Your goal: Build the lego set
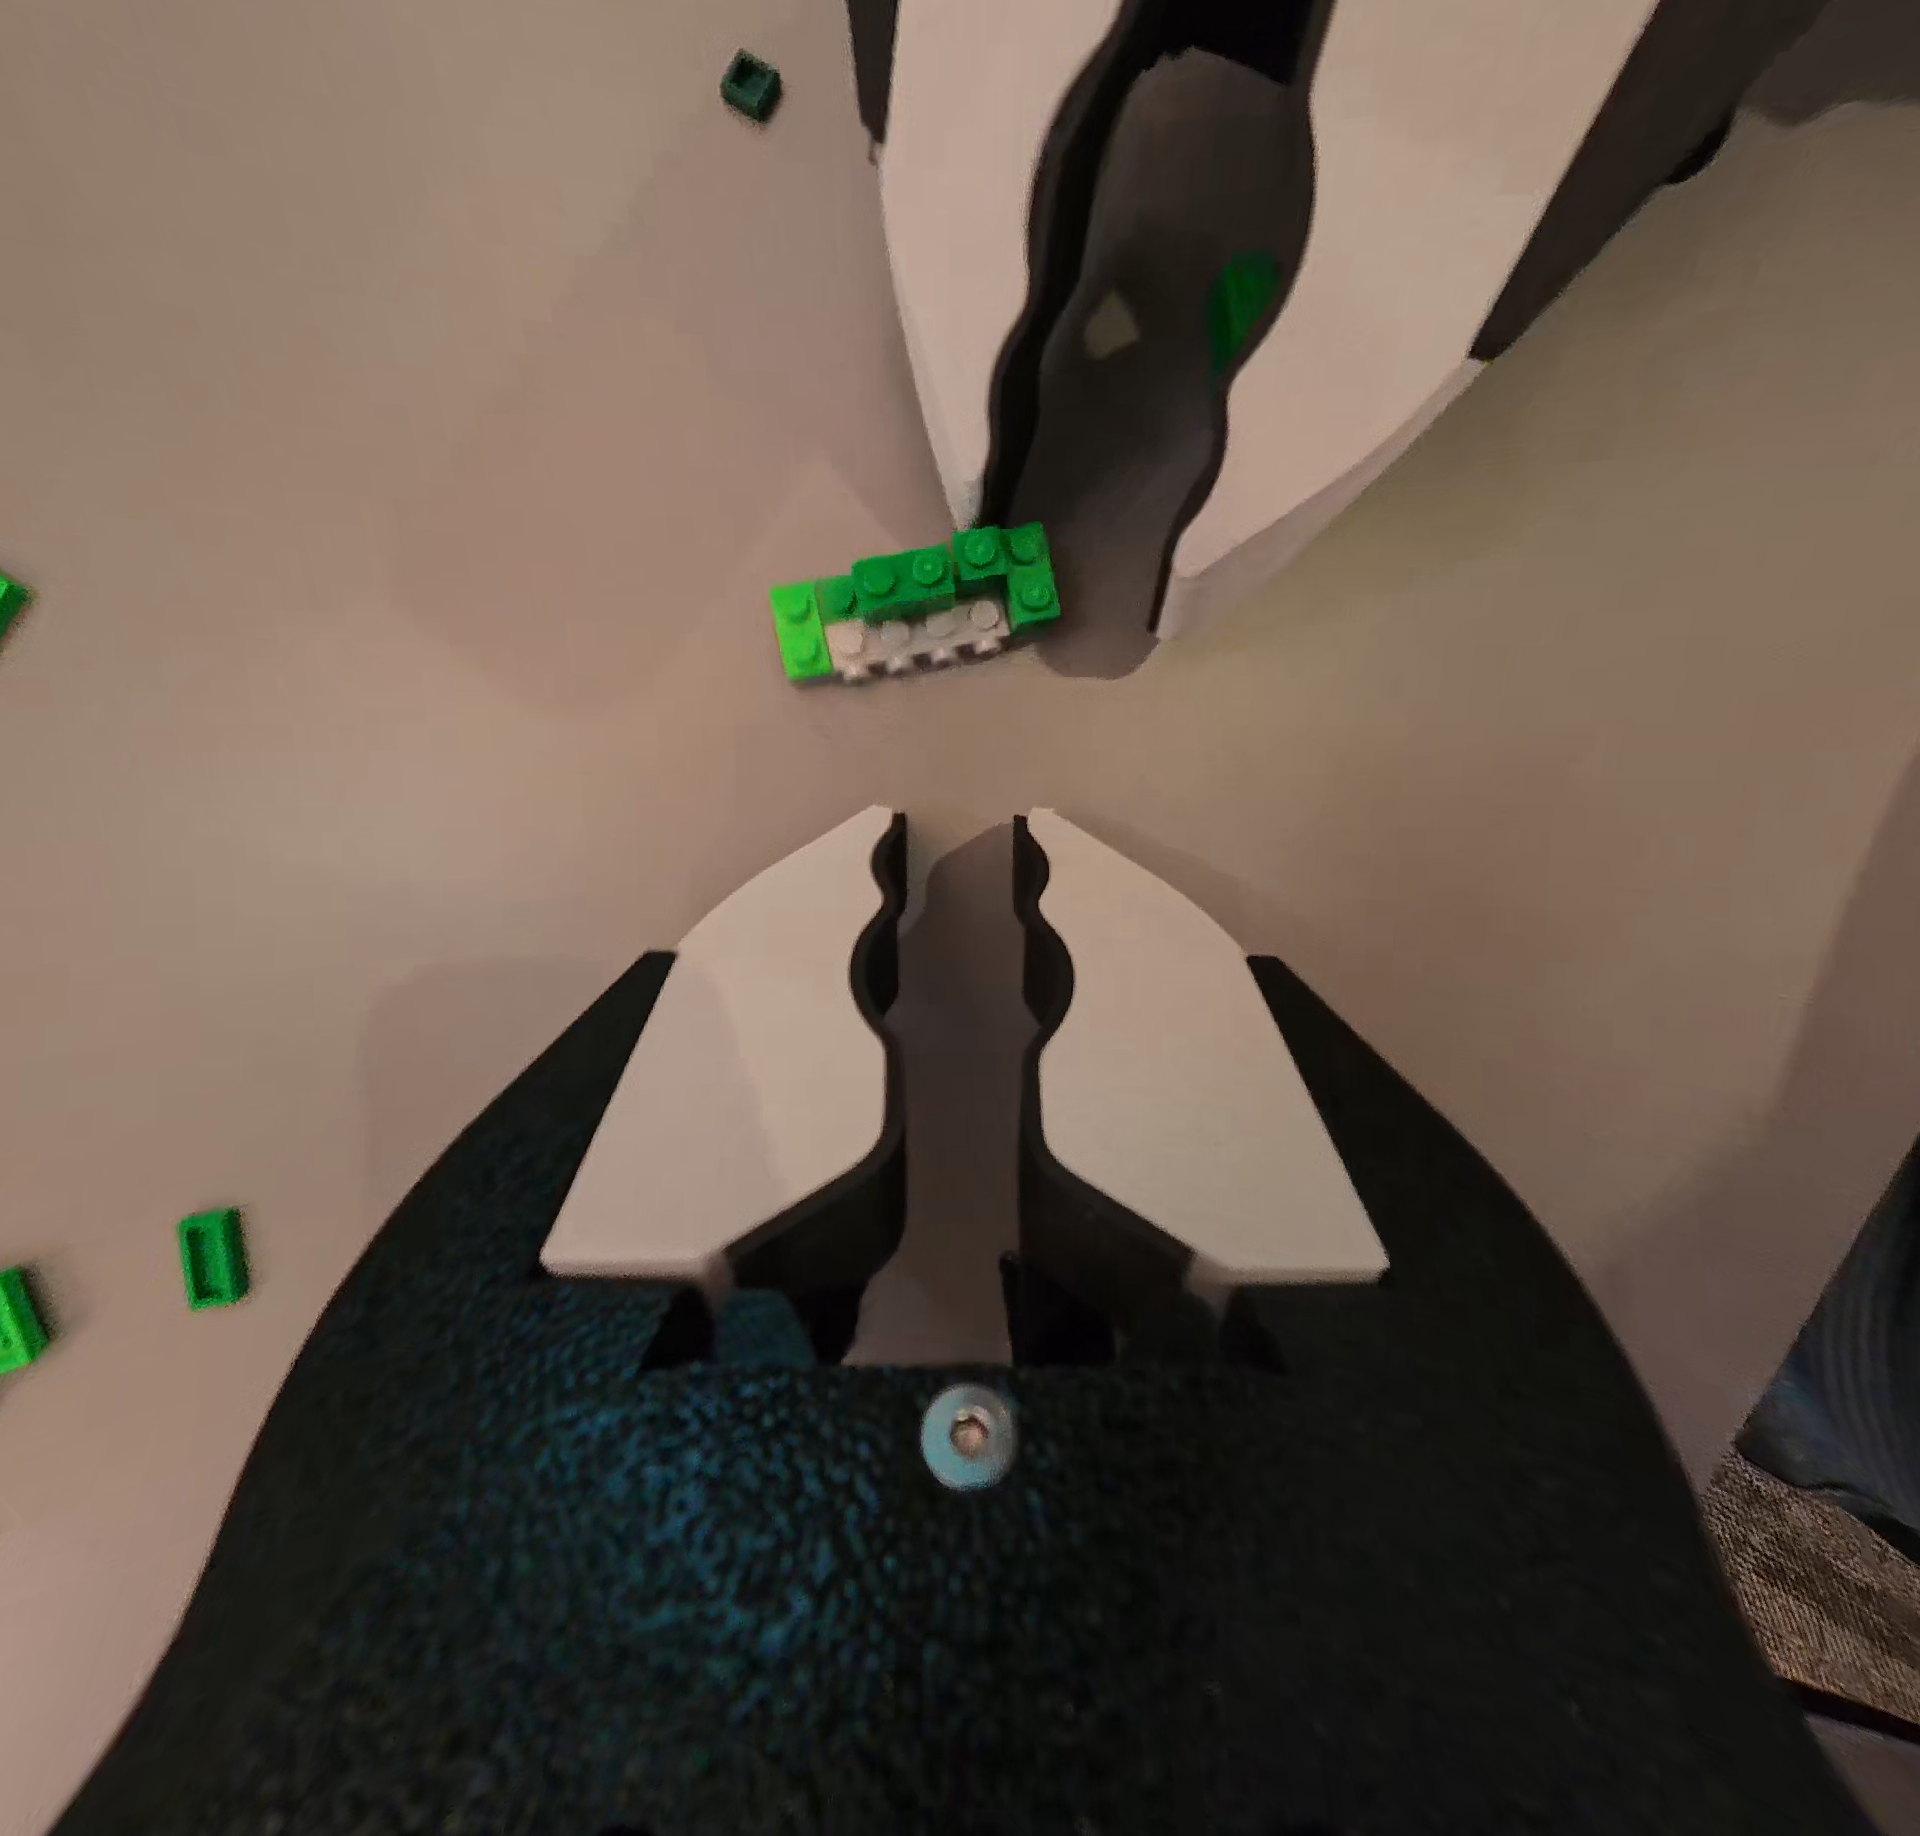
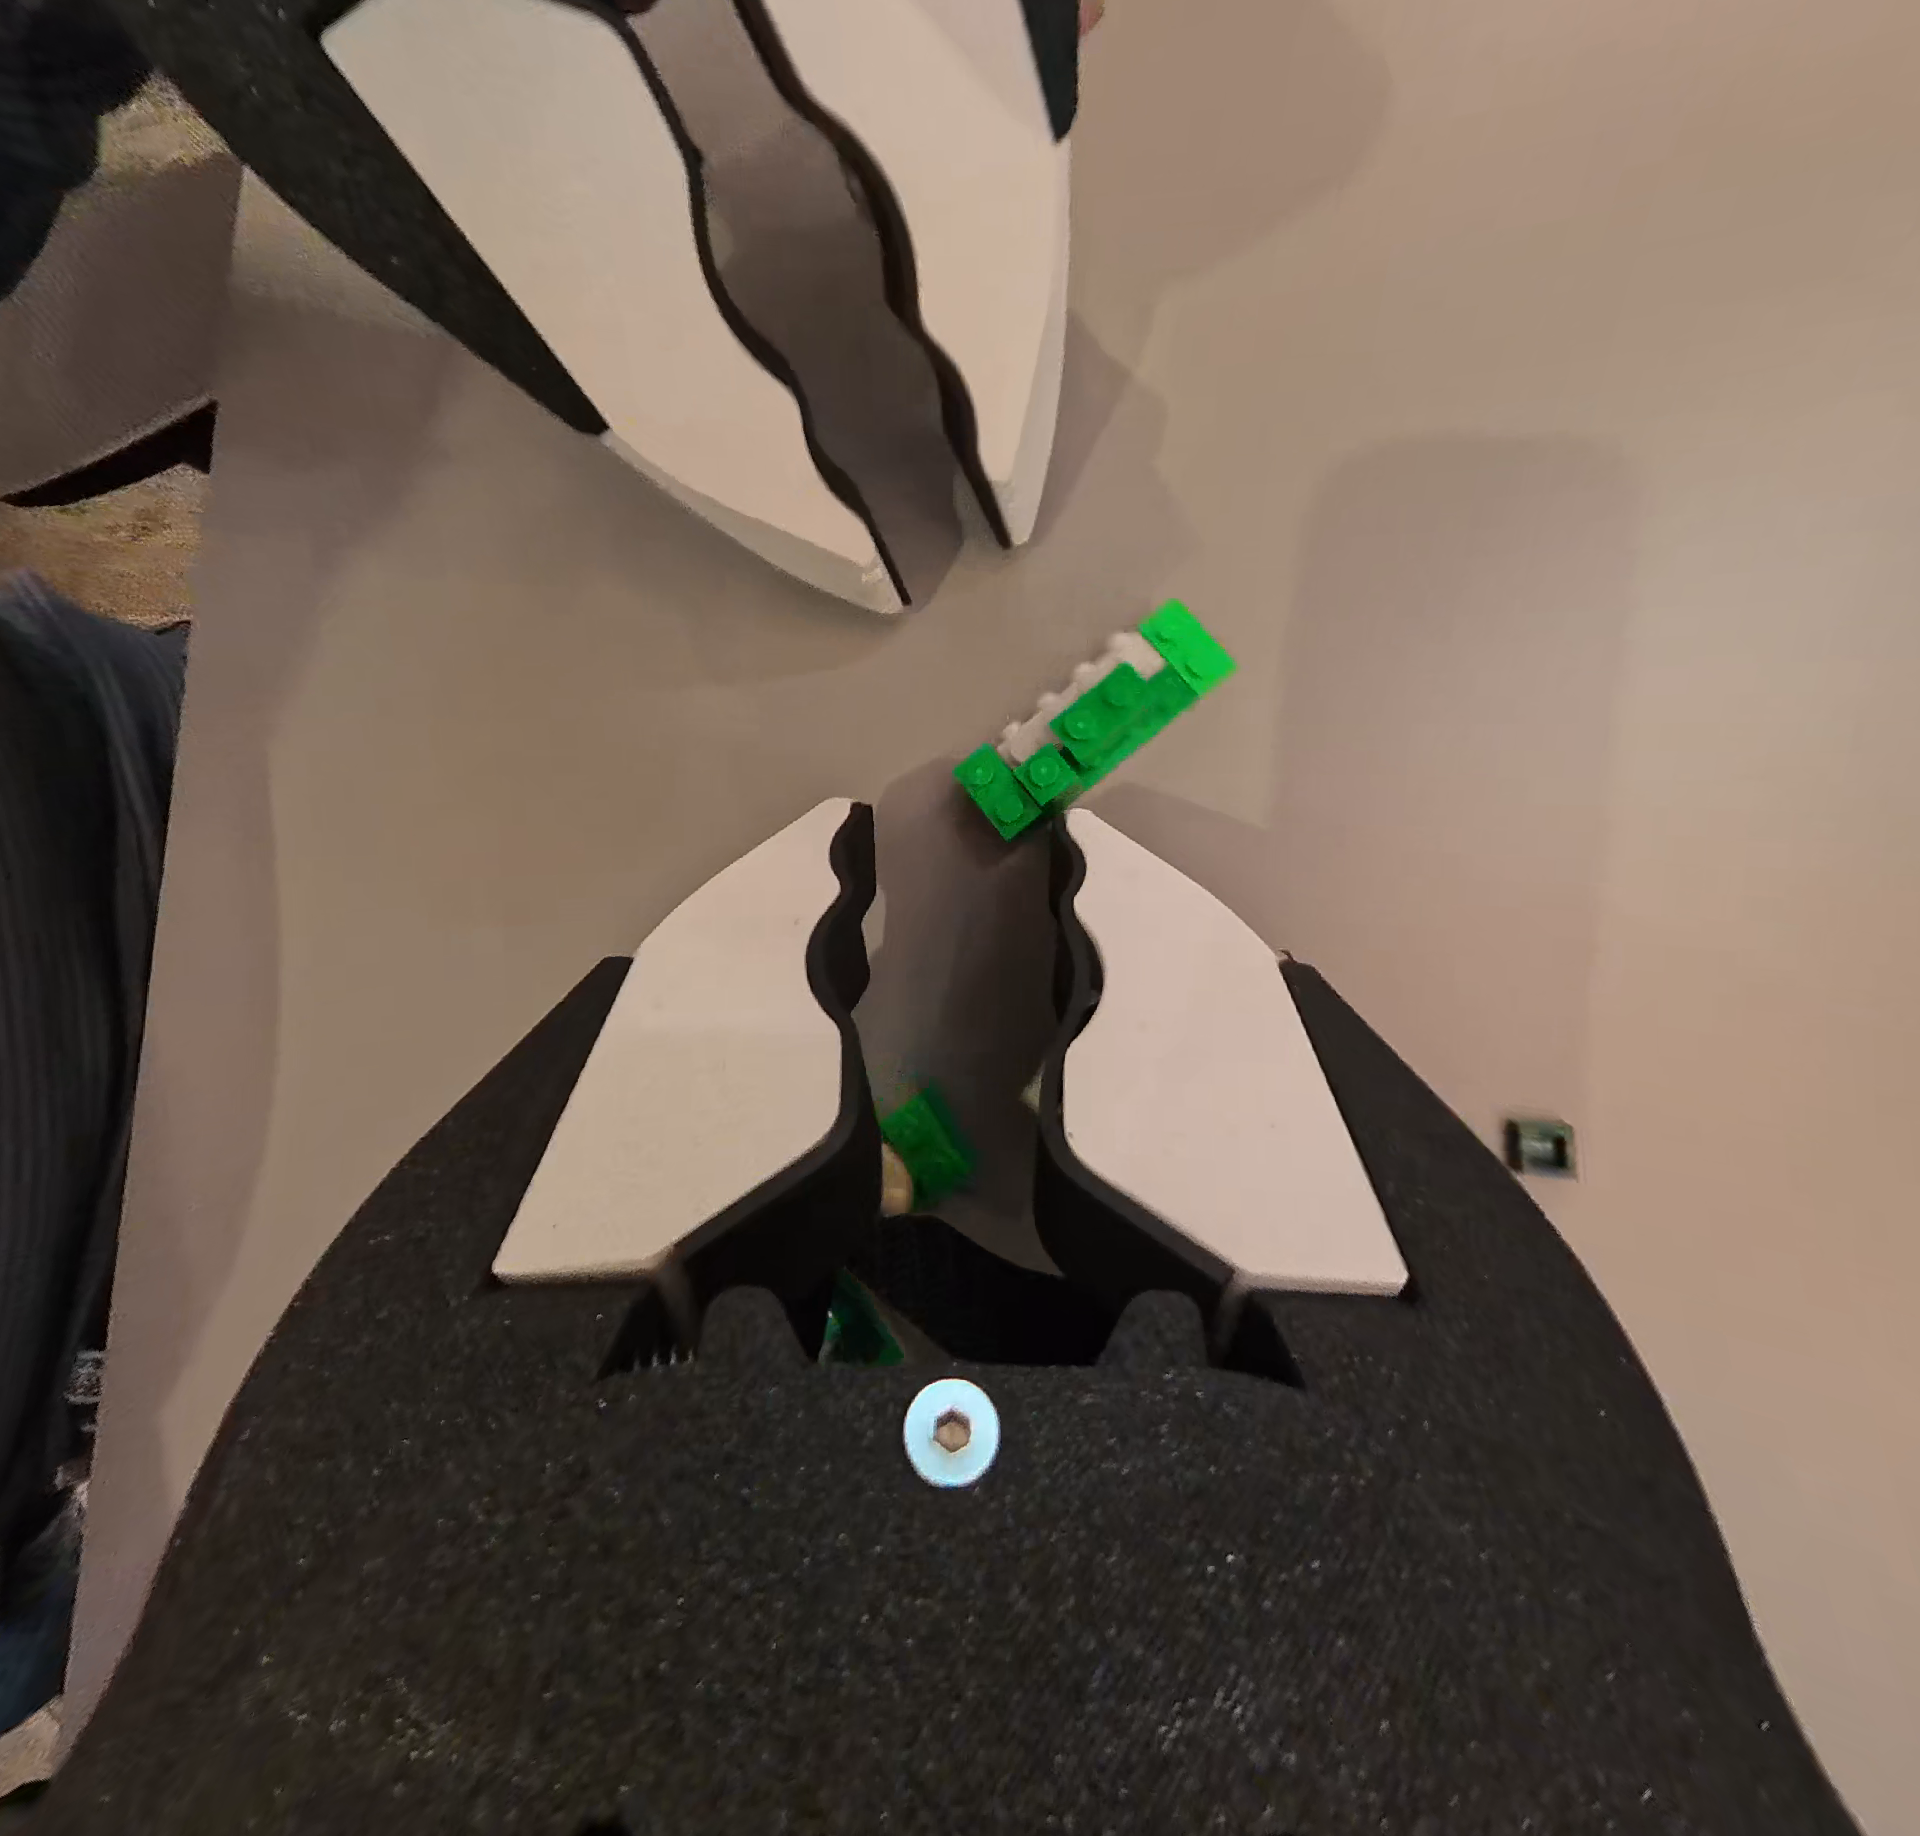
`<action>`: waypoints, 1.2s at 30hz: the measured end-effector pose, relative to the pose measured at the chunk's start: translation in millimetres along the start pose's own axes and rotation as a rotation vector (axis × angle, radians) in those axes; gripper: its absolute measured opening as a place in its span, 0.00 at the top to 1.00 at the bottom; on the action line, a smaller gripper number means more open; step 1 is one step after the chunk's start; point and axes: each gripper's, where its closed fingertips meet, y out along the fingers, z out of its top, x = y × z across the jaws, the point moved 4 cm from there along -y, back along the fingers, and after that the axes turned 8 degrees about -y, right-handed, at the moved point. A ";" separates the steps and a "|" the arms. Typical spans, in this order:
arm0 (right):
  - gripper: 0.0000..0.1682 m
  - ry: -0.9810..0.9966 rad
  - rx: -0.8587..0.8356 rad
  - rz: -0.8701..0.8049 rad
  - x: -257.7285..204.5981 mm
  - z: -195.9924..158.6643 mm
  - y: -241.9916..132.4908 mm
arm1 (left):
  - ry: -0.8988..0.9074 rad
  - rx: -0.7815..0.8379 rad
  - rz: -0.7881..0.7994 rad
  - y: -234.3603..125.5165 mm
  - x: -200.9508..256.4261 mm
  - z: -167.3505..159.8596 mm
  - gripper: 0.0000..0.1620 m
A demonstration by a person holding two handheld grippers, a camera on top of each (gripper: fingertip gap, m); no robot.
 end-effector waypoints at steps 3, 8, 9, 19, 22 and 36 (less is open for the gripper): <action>0.82 -0.028 -0.007 0.007 -7.9 5.5 6.2 | -0.022 0.007 0.024 -9.3 -1.1 -5.9 0.88; 0.81 -0.082 0.001 0.018 -22.5 17.8 17.4 | -0.055 0.003 0.069 -22.5 -4.4 -16.1 0.86; 0.81 -0.092 0.000 0.029 -26.4 19.6 18.3 | -0.059 0.005 0.078 -24.3 -4.9 -17.5 0.86; 0.85 -0.101 0.314 -0.259 -13.0 8.2 -43.2 | -0.107 0.227 0.171 -14.7 13.8 -4.8 0.64; 0.85 -0.100 0.405 -0.357 -8.5 0.9 -53.8 | -0.110 0.215 0.242 -5.9 12.4 -2.2 0.68; 0.86 -0.077 0.545 -0.686 12.5 -21.4 -91.9 | -0.081 0.083 0.221 5.0 -27.0 11.3 0.83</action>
